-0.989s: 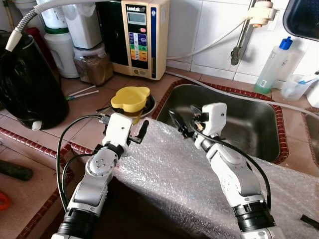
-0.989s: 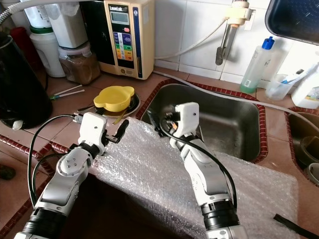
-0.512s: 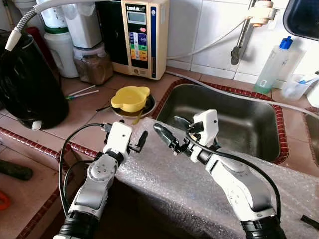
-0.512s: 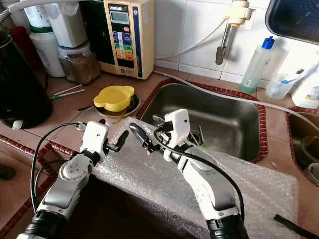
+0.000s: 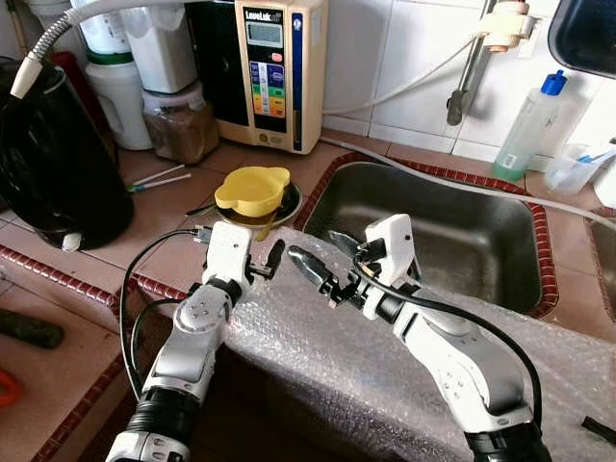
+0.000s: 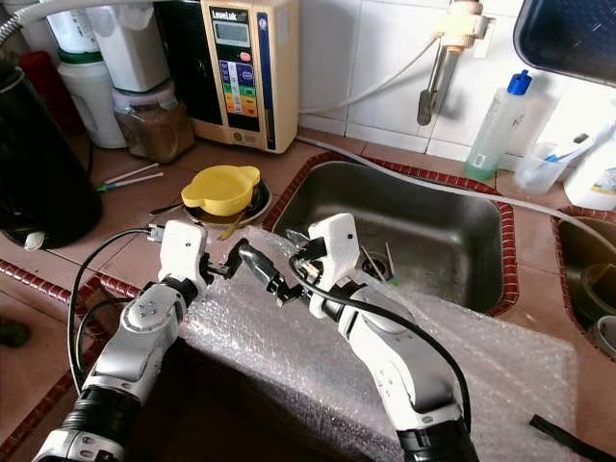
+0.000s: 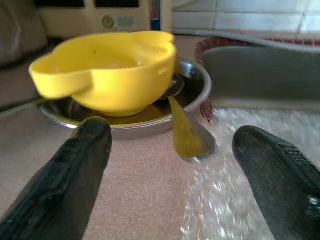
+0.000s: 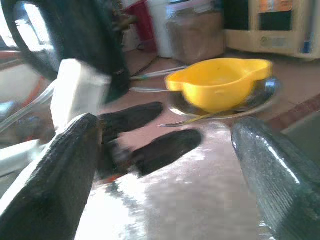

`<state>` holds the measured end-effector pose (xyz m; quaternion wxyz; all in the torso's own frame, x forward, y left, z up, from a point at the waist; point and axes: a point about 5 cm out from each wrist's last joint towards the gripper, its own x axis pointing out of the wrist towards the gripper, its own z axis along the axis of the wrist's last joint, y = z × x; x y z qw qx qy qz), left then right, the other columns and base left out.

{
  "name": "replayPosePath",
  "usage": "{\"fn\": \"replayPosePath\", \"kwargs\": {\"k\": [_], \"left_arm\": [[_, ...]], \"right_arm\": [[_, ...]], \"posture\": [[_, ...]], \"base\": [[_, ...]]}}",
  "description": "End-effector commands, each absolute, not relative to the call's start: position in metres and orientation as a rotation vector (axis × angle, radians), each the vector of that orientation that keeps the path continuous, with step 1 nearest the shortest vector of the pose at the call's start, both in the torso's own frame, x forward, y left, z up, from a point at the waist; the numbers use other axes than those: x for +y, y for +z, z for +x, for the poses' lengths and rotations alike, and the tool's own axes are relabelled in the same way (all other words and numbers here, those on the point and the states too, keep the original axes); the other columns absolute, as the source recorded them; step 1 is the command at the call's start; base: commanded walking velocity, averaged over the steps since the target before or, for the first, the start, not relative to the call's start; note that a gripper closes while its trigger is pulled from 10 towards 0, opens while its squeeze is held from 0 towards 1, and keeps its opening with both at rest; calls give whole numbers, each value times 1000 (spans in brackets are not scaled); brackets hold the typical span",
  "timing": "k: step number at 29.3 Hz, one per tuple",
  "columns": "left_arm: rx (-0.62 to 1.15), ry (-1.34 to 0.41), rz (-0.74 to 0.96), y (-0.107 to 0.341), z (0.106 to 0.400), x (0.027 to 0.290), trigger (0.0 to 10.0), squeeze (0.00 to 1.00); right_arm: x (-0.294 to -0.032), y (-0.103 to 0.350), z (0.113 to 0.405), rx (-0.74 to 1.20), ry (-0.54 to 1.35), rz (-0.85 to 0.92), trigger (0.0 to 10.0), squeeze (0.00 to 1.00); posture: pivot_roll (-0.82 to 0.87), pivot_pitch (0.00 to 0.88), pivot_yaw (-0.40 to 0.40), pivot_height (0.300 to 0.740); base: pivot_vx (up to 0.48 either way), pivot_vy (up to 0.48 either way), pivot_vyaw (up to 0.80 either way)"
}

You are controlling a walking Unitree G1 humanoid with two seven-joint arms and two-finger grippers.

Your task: Kitchen organization

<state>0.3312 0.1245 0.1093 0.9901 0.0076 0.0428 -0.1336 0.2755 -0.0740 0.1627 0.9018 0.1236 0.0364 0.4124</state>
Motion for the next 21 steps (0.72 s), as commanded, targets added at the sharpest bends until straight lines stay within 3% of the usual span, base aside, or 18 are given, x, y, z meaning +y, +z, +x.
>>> {"fn": "replayPosePath", "kwargs": {"k": [1,6,7,8,9,10,11,12,13,15,16,17,19,20,21], "left_arm": [[94,-266,2,111,335,126,0,0],[89,-279,2,111,335,125,0,0],[94,-285,-1,111,335,124,471,0],[98,-288,-3,110,335,123,2314,0],[98,-288,-3,110,335,123,2314,0],[103,-290,-6,110,335,122,2941,0],[113,-296,-4,109,335,121,8196,0],[120,-300,-2,108,334,120,8196,0],[121,-303,-3,107,334,119,10000,0],[122,-309,-3,107,334,118,8706,0],[122,-309,-3,107,334,118,8706,0],[127,-325,1,105,334,117,5608,0],[127,-330,-1,105,334,117,5608,0],[133,-331,-3,104,334,117,0,0],[137,-329,-3,104,334,117,0,0]], "right_arm": [[-72,168,270,74,905,251,10000,0],[-76,164,269,106,898,224,10000,0],[-79,158,269,159,892,214,10000,0],[-81,156,269,178,889,203,10000,0],[-81,156,269,178,889,203,10000,0],[-83,154,269,196,884,201,10000,0],[-85,153,269,205,882,202,10000,0],[-85,152,269,213,881,203,10000,0],[-86,152,269,218,882,197,10000,0],[-87,152,269,224,877,192,10000,0],[-87,152,269,224,877,192,10000,0],[-88,152,269,226,875,187,10000,0],[-88,152,269,227,875,185,10000,0],[-89,152,269,231,868,180,10000,0],[-89,152,270,234,865,178,10000,0]], "posture": [[-7,0,16,740],[-10,0,16,740],[-13,0,18,740],[-13,0,18,740],[-13,0,18,740],[-13,0,18,740],[-14,0,19,740],[-14,0,19,740],[-15,0,19,740],[-17,0,20,740],[-17,0,20,740],[-18,0,20,740],[-18,0,20,740],[-20,0,19,740],[-20,0,19,740]], "base": [[0,0,0],[0,0,0],[0,0,0],[0,0,0],[0,0,0],[0,0,0],[0,0,0],[0,0,0],[0,0,0],[0,0,0],[0,0,0],[0,0,0],[0,0,0],[0,0,0],[0,0,0]]}}
